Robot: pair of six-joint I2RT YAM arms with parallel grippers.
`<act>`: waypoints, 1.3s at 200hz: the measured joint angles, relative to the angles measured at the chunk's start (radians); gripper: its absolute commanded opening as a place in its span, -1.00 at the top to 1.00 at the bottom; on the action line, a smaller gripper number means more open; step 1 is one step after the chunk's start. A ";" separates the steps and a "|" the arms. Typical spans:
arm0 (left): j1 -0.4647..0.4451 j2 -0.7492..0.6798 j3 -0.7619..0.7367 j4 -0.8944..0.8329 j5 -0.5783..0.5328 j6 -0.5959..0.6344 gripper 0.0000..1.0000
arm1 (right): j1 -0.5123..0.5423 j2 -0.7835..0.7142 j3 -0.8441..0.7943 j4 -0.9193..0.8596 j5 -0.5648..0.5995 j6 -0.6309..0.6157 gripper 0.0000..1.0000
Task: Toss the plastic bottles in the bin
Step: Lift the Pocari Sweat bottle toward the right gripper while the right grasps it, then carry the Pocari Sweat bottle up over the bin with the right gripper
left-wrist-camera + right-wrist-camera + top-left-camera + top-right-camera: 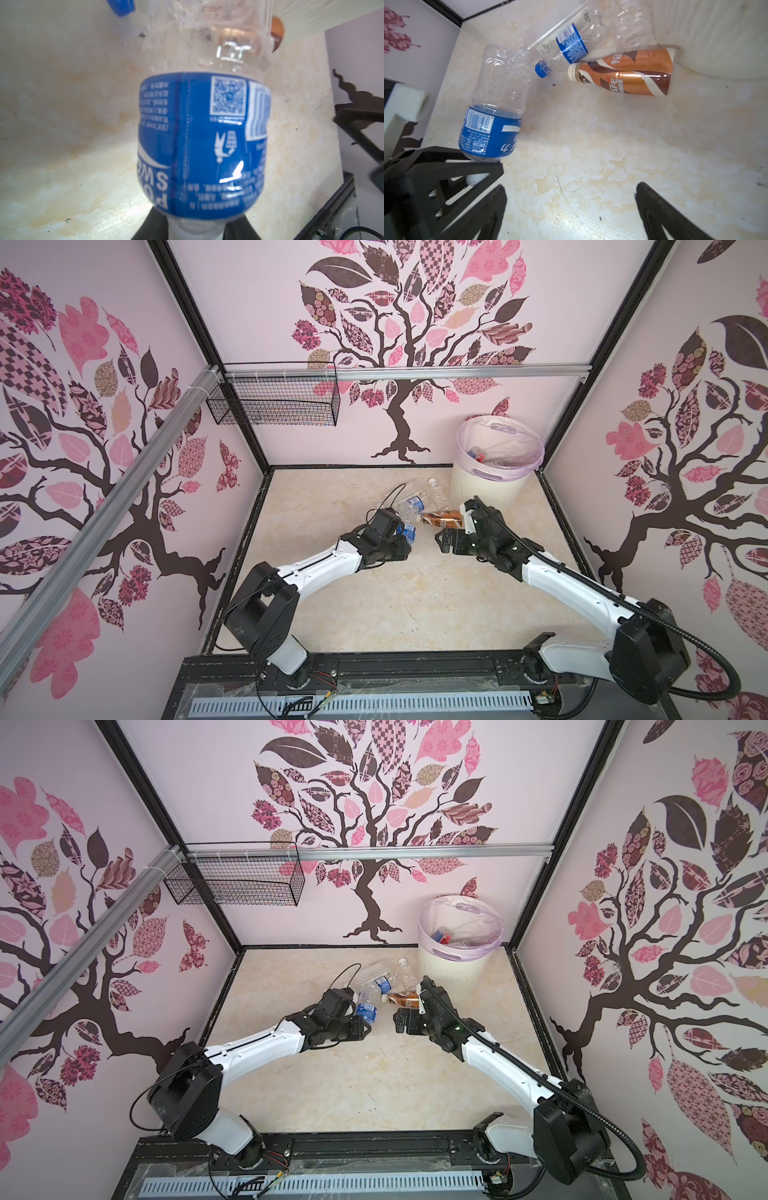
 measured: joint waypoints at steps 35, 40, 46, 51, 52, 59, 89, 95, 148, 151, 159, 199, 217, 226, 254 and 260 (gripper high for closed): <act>-0.015 -0.106 -0.038 0.042 -0.002 0.031 0.37 | 0.000 -0.012 0.096 0.009 -0.063 0.061 -0.99; -0.019 -0.117 -0.042 0.045 -0.003 0.036 0.38 | 0.000 -0.014 0.111 0.012 -0.071 0.069 -0.99; -0.025 -0.128 -0.045 0.050 -0.005 0.042 0.38 | 0.000 -0.015 0.130 0.020 -0.081 0.078 -0.99; -0.031 -0.135 -0.048 0.054 -0.005 0.046 0.38 | 0.000 -0.015 0.148 0.026 -0.091 0.086 -0.99; -0.032 -0.137 -0.048 0.055 -0.006 0.048 0.38 | 0.000 -0.015 0.150 0.027 -0.092 0.088 -0.99; -0.042 -0.145 -0.050 0.061 -0.007 0.053 0.37 | 0.000 -0.015 0.170 0.037 -0.103 0.098 -0.99; -0.090 -0.175 -0.051 0.081 -0.016 0.082 0.38 | 0.000 -0.005 0.227 0.080 -0.142 0.147 -0.99; -0.098 -0.180 -0.051 0.081 -0.020 0.088 0.38 | 0.000 0.001 0.234 0.091 -0.149 0.155 -0.98; -0.132 -0.235 -0.051 0.081 -0.051 0.121 0.38 | 0.000 0.037 0.249 0.135 -0.200 0.217 -0.75; -0.132 -0.235 -0.051 0.081 -0.053 0.122 0.38 | 0.000 0.037 0.249 0.137 -0.203 0.220 -0.74; -0.132 -0.235 -0.051 0.080 -0.056 0.124 0.38 | 0.000 0.037 0.249 0.142 -0.209 0.227 -0.73; -0.135 -0.235 -0.051 0.081 -0.061 0.123 0.38 | 0.000 0.041 0.237 0.175 -0.243 0.255 -0.65; -0.142 -0.235 -0.050 0.080 -0.066 0.123 0.38 | 0.002 0.050 0.237 0.187 -0.251 0.260 -0.61; -0.145 -0.235 -0.050 0.081 -0.069 0.123 0.38 | 0.002 0.053 0.237 0.188 -0.253 0.263 -0.61; -0.153 -0.238 -0.050 0.080 -0.073 0.123 0.38 | 0.007 0.068 0.237 0.195 -0.257 0.266 -0.62; -0.155 -0.240 -0.050 0.080 -0.074 0.123 0.38 | 0.008 0.072 0.237 0.195 -0.257 0.266 -0.62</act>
